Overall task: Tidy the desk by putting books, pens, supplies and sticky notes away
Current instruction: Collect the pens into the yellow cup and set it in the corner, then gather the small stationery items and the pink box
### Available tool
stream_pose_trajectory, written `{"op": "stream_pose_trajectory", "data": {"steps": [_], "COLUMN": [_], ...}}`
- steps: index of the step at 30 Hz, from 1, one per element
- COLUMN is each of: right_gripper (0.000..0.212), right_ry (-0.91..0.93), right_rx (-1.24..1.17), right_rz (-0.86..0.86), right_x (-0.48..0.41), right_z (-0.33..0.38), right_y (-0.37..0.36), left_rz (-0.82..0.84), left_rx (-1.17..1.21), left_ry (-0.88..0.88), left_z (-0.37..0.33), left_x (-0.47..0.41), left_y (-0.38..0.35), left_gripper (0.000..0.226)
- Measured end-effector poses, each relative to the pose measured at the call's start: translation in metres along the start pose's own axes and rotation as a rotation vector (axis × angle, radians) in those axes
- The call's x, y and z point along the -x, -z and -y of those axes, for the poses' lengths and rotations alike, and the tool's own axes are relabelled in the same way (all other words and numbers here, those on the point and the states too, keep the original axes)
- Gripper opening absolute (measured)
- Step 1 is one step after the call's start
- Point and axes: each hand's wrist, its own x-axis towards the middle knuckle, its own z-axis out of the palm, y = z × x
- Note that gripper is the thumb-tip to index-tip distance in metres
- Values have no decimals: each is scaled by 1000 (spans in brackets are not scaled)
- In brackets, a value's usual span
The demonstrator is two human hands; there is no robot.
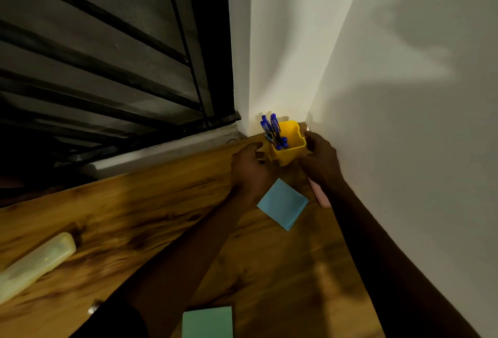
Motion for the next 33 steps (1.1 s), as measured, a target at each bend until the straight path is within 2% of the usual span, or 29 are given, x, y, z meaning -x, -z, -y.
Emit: {"op": "stream_pose_trajectory", "data": {"steps": [2,6,9,13,17,24,29,33], "right_gripper": [50,53,45,41,40,35,38,39], "right_ry": [22,-17,-12,-17,17,45,191,213], "right_rx": [79,210,290,252,164,126,153,159], "right_rz": [-10,-3,-30,-54,-14,203,407,529], "right_x": [12,47,72,108,151,216,266,309], "right_z": [-4,-24,-35,-28,-7,42,90,130], "right_y": [7,8,2,-2,-22,-89,-140,-182], "left_rz": [-21,28,33,45,-27,-107,-189,-259], "left_rx": [-89,-94,-151,-52,-36,-8,61,84], "left_ry": [42,76,92,89,46,128,204,216], "left_z": [8,27,39,43,50,74,96,117], "left_x": [10,41,63,101,140,205,264,317], "left_y": [5,17,29,50,79,156,221,277], "left_gripper": [58,42,35,30,22,19,20,19]}}
